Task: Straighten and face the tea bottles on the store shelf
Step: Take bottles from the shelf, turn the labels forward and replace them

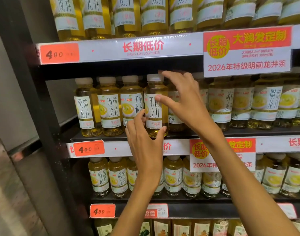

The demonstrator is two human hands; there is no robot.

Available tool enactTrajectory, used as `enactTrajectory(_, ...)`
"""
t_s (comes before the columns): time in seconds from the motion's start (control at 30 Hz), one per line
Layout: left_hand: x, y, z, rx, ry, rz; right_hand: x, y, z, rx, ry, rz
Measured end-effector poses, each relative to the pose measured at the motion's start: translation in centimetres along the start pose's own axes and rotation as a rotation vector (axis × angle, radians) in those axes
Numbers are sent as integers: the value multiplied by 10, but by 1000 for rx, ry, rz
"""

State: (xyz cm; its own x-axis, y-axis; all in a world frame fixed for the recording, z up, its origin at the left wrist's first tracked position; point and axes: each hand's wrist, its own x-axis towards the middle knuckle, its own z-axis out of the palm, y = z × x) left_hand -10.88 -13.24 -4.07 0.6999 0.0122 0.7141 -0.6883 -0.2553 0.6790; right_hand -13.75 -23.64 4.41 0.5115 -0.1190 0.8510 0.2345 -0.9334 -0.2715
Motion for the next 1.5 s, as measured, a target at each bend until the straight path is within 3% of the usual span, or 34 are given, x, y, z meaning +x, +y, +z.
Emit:
enactTrajectory(0.33,4,0,10,174,84,96,8,8,14,-152,-13,15)
enactTrajectory(0.47,3,2,10,178,93,118,7,12,8,-86,120,90)
enactTrajectory(0.57,-3,5,12,139,76,176,7,16,7,-271,49,178)
enactTrajectory(0.67,-8,6,14,95,41,202,6,18,5,-306,3,158)
enactTrajectory(0.8,-11,6,16,71,0,189,-1,20,0,-196,94,65)
enactTrajectory(0.97,-13,4,14,69,-41,191,-21,18,-6,135,168,9)
enactTrajectory(1.27,-20,7,17,-28,-214,190,-46,18,-9,434,344,175)
enactTrajectory(1.5,-24,14,18,-52,-274,242,-76,4,-10,676,492,181)
